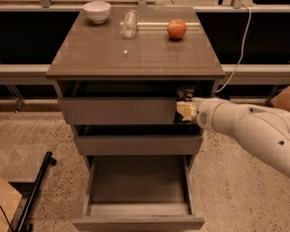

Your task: Pick rxbar chocolate from bottom drawer and place on counter

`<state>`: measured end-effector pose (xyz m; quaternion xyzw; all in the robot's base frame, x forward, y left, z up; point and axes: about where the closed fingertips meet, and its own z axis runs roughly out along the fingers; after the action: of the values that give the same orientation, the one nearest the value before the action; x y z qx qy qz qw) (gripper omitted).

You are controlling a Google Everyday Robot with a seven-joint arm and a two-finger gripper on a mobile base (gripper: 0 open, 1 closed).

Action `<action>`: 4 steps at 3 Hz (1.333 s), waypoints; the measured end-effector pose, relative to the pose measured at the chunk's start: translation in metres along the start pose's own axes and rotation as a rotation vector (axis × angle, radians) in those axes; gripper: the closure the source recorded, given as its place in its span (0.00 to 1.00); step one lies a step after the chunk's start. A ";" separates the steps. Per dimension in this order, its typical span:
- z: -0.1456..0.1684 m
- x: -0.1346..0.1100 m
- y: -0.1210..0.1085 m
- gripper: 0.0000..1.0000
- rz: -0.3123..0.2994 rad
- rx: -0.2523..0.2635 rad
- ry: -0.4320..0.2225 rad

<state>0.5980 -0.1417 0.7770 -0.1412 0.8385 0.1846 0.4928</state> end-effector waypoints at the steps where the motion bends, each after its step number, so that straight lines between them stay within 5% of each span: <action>1: -0.027 -0.046 0.004 1.00 -0.089 0.048 -0.065; 2: -0.038 -0.103 0.015 1.00 -0.192 0.068 -0.114; 4: -0.006 -0.200 0.026 1.00 -0.298 0.023 -0.203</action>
Offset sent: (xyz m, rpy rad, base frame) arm 0.0394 0.0119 0.1917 -0.2154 -0.3113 0.0344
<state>0.6773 -0.1098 0.9594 -0.2389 0.7565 0.1131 0.5982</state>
